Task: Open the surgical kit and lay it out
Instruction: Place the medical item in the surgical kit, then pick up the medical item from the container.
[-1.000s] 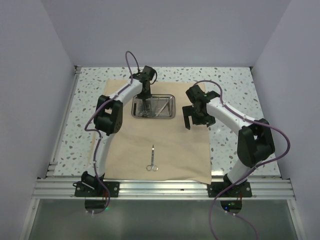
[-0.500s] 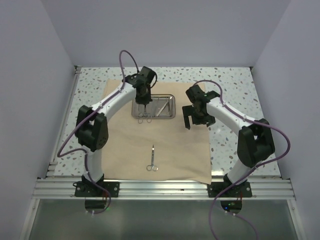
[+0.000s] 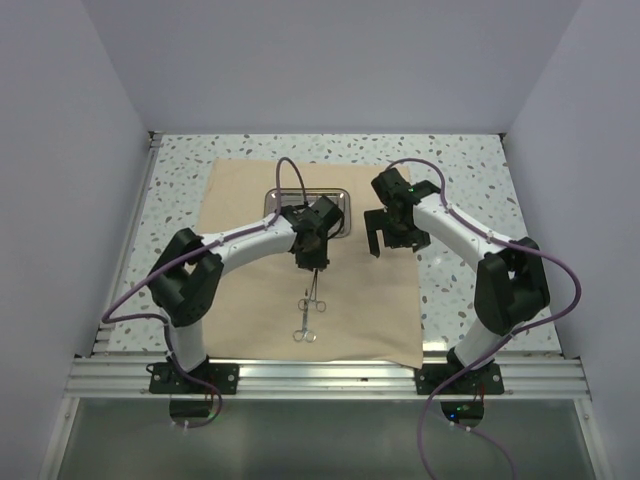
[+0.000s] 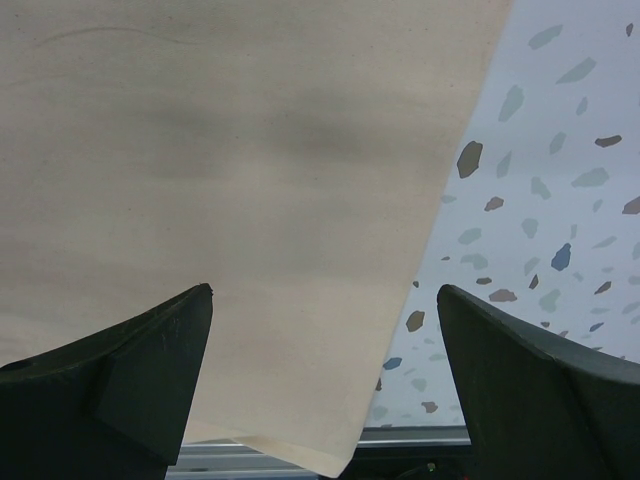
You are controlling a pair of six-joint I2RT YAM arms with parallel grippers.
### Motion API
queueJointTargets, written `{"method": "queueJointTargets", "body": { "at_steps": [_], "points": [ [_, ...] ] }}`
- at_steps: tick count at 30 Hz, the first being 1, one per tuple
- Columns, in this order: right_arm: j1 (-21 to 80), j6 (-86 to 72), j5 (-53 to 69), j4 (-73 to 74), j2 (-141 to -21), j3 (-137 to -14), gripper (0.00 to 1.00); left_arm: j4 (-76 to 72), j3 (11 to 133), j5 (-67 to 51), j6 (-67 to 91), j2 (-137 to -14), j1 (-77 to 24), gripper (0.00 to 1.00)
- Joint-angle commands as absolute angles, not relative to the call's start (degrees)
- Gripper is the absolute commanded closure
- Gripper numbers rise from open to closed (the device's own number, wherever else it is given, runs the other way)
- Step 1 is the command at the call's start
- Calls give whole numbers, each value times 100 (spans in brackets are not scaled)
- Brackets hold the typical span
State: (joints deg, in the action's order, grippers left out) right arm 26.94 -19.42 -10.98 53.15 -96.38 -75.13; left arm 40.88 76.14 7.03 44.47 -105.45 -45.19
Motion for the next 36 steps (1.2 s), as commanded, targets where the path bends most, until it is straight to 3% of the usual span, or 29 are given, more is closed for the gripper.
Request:
{"method": "queueJointTargets", "body": {
  "at_steps": [1, 4, 8, 12, 15, 23, 36],
  "points": [
    [2663, -1898, -1169, 5370, -9343, -7480, 2, 3718, 7690, 449, 4781, -10608, -4614, 65],
    [2663, -1916, -1230, 5370, -9246, -7357, 2, 3927, 7944, 334, 4773, -10582, -4711, 47],
    [2663, -1934, -1344, 5388, -9079, -7234, 2, 4569, 8926, 798, 4597, -10494, -4641, 38],
    [2663, -1995, -1310, 5396, -8904, -7163, 2, 4834, 9693, 1107, 4141, -10643, -4211, 39],
    [2663, -2083, -1239, 5405, -8798, -7102, 1, 4957, 10220, 1099, 3833, -11047, -3631, 46],
    [2672, -2180, -1327, 5475, -8543, -6900, 2, 5352, 11960, 1494, 3085, -12497, -2805, 51],
    [2663, -2189, -1450, 5546, -8622, -6899, 2, 5107, 12094, 1362, 3015, -13324, -2268, 52]
  ]
}}
